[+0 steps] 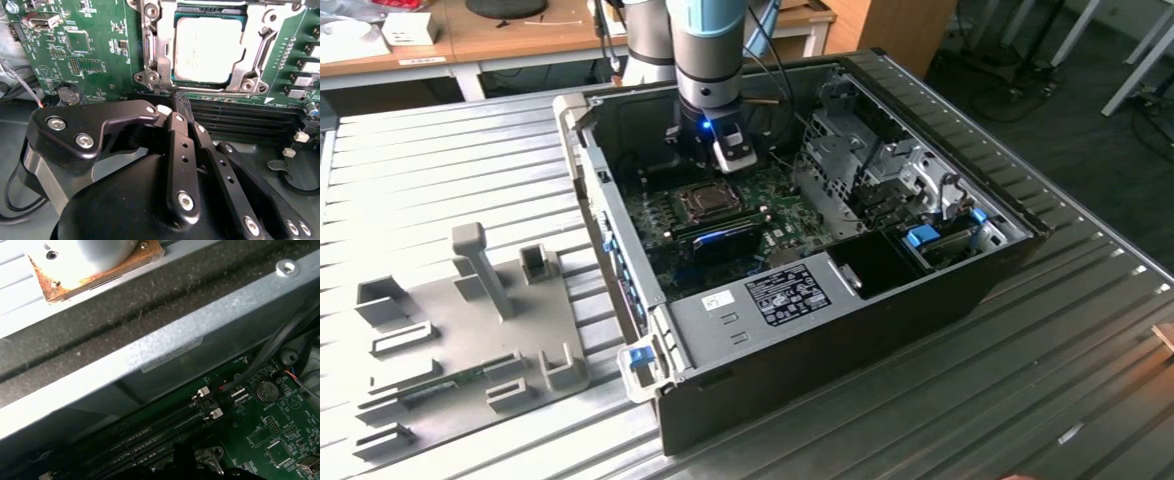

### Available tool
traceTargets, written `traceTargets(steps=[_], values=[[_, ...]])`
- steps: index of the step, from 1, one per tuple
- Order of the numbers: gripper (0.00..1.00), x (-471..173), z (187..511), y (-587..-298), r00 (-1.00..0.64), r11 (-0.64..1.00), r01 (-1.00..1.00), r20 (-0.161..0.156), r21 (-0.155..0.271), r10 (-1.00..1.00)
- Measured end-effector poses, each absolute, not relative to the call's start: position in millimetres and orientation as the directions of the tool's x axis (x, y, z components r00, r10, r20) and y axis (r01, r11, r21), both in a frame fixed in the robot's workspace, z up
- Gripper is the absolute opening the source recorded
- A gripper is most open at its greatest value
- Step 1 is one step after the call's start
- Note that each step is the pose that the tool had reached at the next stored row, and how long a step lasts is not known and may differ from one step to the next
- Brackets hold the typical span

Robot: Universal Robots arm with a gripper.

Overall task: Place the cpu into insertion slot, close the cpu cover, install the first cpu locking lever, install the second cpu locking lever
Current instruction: 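Install the first cpu locking lever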

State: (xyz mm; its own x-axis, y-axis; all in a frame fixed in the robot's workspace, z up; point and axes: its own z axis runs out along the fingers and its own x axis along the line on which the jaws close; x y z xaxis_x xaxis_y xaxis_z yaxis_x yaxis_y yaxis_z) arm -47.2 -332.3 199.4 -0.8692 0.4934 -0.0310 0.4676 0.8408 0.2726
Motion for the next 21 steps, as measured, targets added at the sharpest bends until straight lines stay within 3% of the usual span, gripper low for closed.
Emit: traceTargets(steps=[21], values=[[0.10, -47.2, 195.5, -332.5, -0.869, 0.839, 0.468, -0.027, 0.279, 0.494]])
